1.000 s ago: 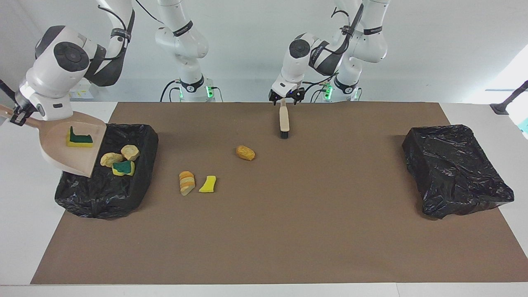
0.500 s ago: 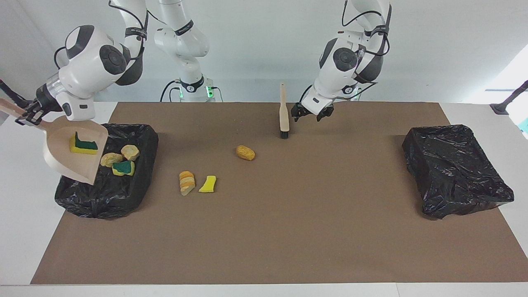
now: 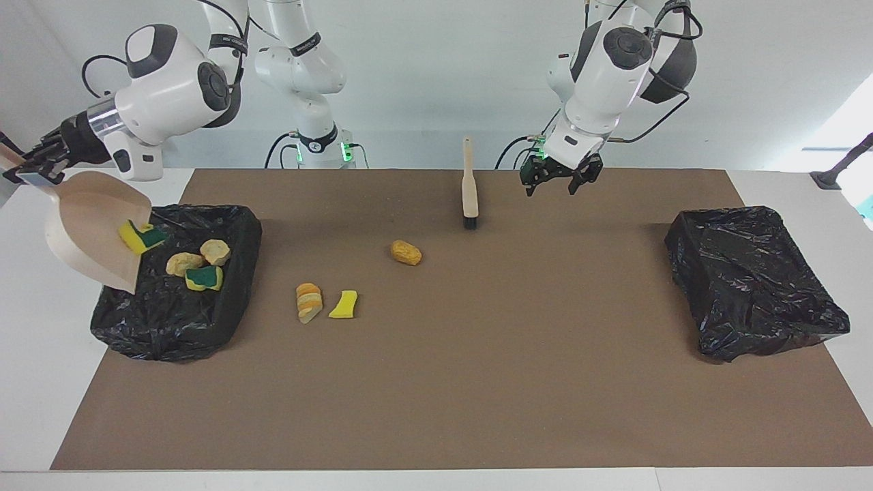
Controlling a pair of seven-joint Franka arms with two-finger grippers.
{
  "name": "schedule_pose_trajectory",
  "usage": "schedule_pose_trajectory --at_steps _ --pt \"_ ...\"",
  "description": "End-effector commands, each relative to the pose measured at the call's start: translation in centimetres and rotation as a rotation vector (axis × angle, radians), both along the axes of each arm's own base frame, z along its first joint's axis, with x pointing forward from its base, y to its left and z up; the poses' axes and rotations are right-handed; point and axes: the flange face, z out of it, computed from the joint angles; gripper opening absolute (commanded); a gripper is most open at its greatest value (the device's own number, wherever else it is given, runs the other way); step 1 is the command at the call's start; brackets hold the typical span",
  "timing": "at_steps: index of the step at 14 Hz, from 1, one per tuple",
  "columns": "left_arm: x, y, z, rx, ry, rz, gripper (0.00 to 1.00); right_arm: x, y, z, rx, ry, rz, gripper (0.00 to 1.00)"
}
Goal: Sweep and dump trash in bin
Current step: 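Bring the empty dustpan back toward the table center with the right gripper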
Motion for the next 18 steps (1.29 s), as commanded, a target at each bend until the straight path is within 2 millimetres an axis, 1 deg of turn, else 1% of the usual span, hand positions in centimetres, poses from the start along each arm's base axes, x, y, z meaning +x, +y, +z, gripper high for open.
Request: schedule_pose_trajectory --at_steps 1,3,6,7,9,11,12,13,16,17,18 --pt "1.1 2.7 0.4 0.015 0.010 -0.026 1.00 -0.6 -0.2 0.2 -0.012 -0.025 -0.010 0.00" --pt "1.5 3.3 0.8 0.019 0.000 -0.041 1.00 -1.3 -0.8 0.3 0.132 -0.100 -0.082 0.00" --pt "2.3 4.4 3.0 0.056 -0.038 -0.084 1.00 -1.6 -0.7 -0.6 0.284 -0.111 -0.131 0.00" --pt "2.7 5.6 3.6 0.053 -0.050 -0.072 1.00 -1.7 -0.6 -1.1 0.344 -0.106 -0.151 0.00" --pt "3.4 8.4 5.1 0.045 -0.050 -0.048 1.00 -1.9 -0.2 -2.1 0.471 -0.040 -0.188 0.00" --pt "3.6 11.0 7.2 0.042 -0.053 -0.108 1.00 -1.8 0.6 -3.0 0.606 0.029 -0.170 0.00" --pt "3.7 12.7 8.6 0.065 -0.060 -0.125 1.00 -1.9 1.0 -3.3 0.667 0.041 -0.169 0.00" --pt "3.6 13.9 9.5 0.079 -0.056 -0.140 1.00 -1.9 1.4 -3.6 0.719 0.058 -0.169 0.00" --pt "3.7 17.3 11.9 0.083 -0.065 -0.193 1.00 -2.4 3.2 -4.7 0.895 0.100 -0.219 0.00" --pt "4.0 18.0 12.1 0.111 -0.057 -0.206 1.00 -2.7 3.6 -4.9 0.929 0.092 -0.245 0.00" --pt "4.2 18.2 12.5 0.119 -0.046 -0.206 1.00 -2.9 4.1 -5.2 0.977 0.055 -0.287 0.00"
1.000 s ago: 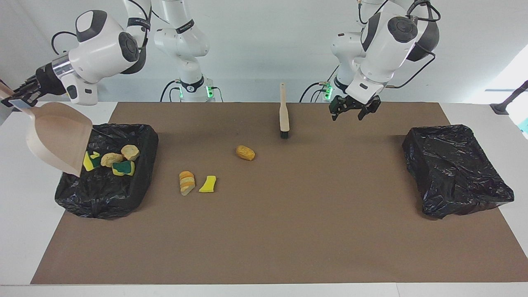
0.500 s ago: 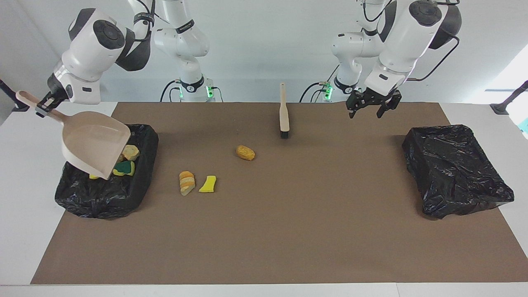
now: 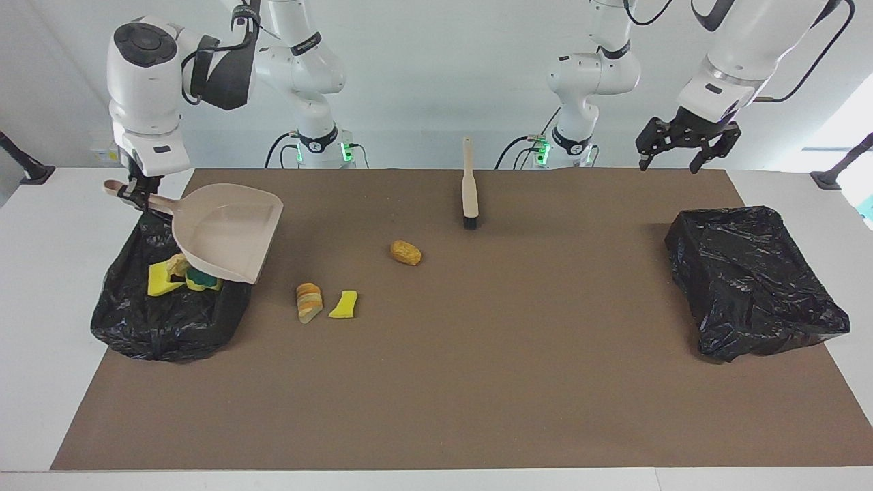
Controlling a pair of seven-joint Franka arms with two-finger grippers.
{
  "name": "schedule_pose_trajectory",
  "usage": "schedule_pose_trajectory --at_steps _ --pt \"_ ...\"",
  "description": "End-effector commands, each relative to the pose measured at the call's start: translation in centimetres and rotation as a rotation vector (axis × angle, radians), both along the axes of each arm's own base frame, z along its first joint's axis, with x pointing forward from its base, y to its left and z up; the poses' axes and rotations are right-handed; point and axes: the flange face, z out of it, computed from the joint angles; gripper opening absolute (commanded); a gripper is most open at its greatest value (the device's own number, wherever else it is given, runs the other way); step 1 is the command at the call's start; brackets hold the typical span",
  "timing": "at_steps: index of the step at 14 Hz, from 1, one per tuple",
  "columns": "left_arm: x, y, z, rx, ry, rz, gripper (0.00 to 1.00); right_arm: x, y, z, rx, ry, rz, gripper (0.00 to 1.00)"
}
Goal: Sweep and dump trash in bin
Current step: 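Bring the empty dustpan back toward the table center with the right gripper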
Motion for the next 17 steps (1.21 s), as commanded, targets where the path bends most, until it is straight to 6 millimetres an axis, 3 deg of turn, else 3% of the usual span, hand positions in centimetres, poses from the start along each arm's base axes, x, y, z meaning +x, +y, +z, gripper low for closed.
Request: schedule_pose_trajectory --at_steps 1,4,7,9,12,14,17 --pt "1.4 0.8 1.3 0.036 0.035 -0.021 1.00 -0.5 1.0 -0.4 0.088 -0.017 -0.100 0.00" --pt "2.6 0.9 1.4 0.020 0.057 -0.018 1.00 0.0 3.6 -1.3 0.088 -0.061 -0.218 0.00" --pt "2.2 -0.2 1.8 0.017 0.053 -0.038 1.00 0.2 6.3 -1.4 0.145 -0.101 -0.350 0.00" --pt "1.7 -0.4 2.5 0.017 0.040 -0.045 1.00 0.1 7.2 -1.7 0.197 -0.132 -0.570 0.00" --pt "1.6 -0.3 2.6 0.015 0.031 -0.044 1.00 -0.3 10.5 -1.7 0.199 -0.183 -0.915 0.00" --pt "1.6 -0.5 2.6 0.015 0.025 -0.048 1.00 -0.3 12.3 -1.7 0.213 -0.204 -1.030 0.00" --pt "1.6 -0.5 2.6 0.015 0.025 -0.048 1.00 0.4 16.9 -3.6 0.239 -0.181 -1.174 0.00"
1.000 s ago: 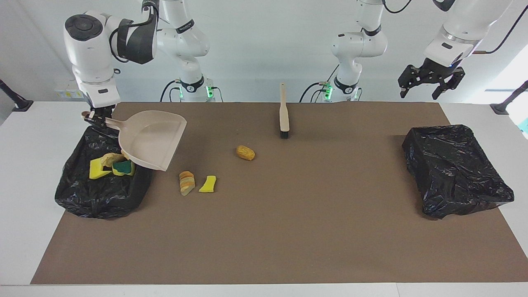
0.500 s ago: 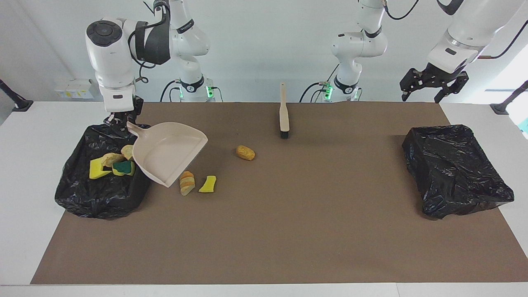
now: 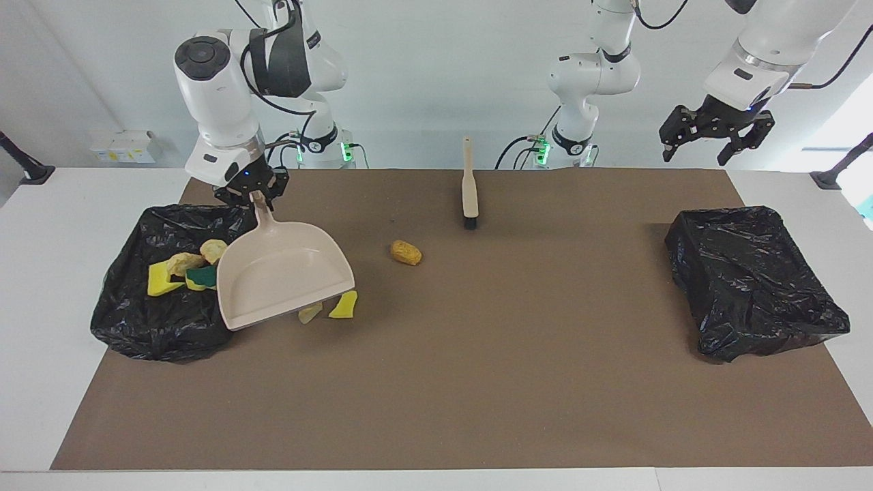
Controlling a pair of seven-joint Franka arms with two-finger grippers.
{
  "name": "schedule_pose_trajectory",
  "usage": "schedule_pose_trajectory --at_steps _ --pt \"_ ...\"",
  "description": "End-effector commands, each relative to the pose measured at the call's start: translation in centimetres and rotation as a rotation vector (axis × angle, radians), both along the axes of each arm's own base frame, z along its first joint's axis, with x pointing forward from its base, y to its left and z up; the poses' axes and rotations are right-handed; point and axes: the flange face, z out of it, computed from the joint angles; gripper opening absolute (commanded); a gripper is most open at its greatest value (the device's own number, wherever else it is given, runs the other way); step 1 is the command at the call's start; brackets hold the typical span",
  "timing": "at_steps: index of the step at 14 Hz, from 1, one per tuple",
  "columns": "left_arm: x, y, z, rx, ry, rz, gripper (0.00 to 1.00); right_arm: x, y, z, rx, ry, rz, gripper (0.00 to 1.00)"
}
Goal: Sweep and dump trash in bin
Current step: 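Bring the empty dustpan back toward the table center with the right gripper, then set the dustpan down beside the crusts and release it with the right gripper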
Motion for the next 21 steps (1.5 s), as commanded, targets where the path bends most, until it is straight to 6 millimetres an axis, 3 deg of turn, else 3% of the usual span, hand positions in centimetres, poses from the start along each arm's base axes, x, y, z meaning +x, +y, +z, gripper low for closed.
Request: schedule_pose_trajectory --at_steps 1,5,8,15,18,21 --pt "-0.3 0.0 0.5 0.004 -0.002 -0.015 1.00 1.1 4.4 -1.0 0.036 0.012 -0.109 0.00" --pt "-0.2 0.4 0.4 0.004 0.001 -0.007 1.00 2.8 12.9 -3.0 0.126 0.042 -0.290 0.00" --pt "-0.2 0.5 0.5 0.004 0.000 0.005 1.00 2.6 19.2 -3.7 0.179 0.035 -0.385 0.00" --pt "-0.1 0.1 0.5 0.002 -0.014 -0.008 1.00 2.6 34.8 -10.7 0.153 0.050 -0.489 0.00" --pt "-0.1 0.0 0.5 0.003 -0.014 -0.010 1.00 4.1 37.1 -14.1 0.181 0.027 -0.532 0.00" --pt "-0.1 -0.2 0.6 0.003 -0.015 -0.017 1.00 4.8 37.8 -16.5 0.167 0.026 -0.516 0.00"
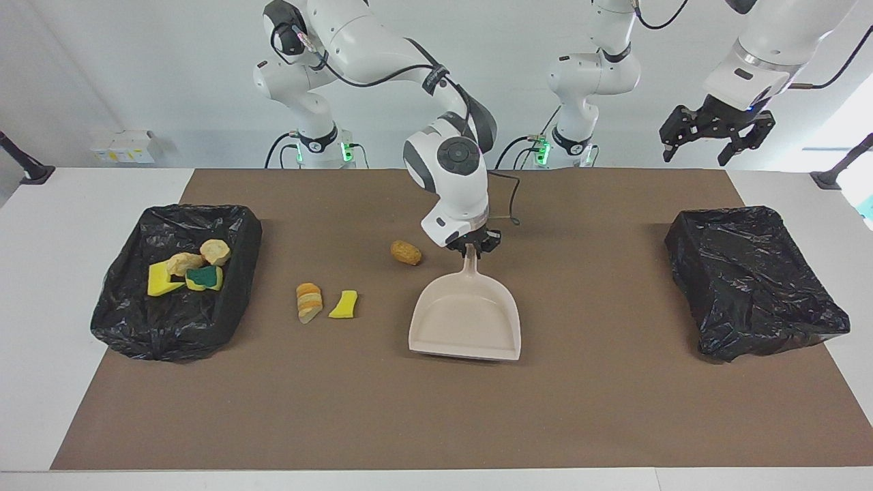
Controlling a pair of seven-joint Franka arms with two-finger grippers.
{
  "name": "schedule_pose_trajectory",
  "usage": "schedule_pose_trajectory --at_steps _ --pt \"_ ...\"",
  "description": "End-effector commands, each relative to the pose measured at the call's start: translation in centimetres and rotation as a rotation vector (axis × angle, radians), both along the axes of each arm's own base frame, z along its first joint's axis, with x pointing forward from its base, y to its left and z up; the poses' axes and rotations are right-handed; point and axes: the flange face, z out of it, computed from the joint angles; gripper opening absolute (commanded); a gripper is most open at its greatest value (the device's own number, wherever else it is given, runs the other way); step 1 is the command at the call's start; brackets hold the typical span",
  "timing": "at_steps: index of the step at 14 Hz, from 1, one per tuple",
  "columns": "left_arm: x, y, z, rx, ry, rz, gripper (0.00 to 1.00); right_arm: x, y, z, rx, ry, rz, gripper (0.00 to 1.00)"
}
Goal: Sweep and dump trash in bin
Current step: 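Set the dustpan down beside the crusts and release it with the right gripper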
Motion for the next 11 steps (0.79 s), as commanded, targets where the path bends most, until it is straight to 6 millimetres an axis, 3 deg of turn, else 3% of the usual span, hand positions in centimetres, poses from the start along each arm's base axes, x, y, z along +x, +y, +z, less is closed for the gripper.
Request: schedule_pose_trajectory --at_steps 1,2,3,5,8,11 --pt "-0.1 -0.2 0.6 0.003 -0.013 -0.015 1.00 1.3 0.3 -0.2 -0.012 -0.026 0.010 0.00" --pt "-0.1 -0.1 0.5 0.003 -0.012 -0.012 1.00 1.3 0.3 -0.2 -0.015 -0.029 0.017 0.19" --pt "-0.1 -0.1 0.6 0.003 -0.013 -0.012 1.00 1.0 0.6 -0.1 -0.023 -0.036 0.032 0.97" --pt "-0.1 -0.4 0.6 0.003 -0.013 -0.017 1.00 0.1 1.7 0.3 -0.060 -0.093 0.125 1.00" --pt "-0.1 -0.4 0.5 0.003 -0.012 -0.017 1.00 0.2 1.0 2.2 -0.041 -0.109 0.208 1.00" --pt "-0.2 -0.3 0.5 0.004 -0.006 -0.003 1.00 -1.2 0.7 3.7 -0.051 -0.100 0.225 1.00"
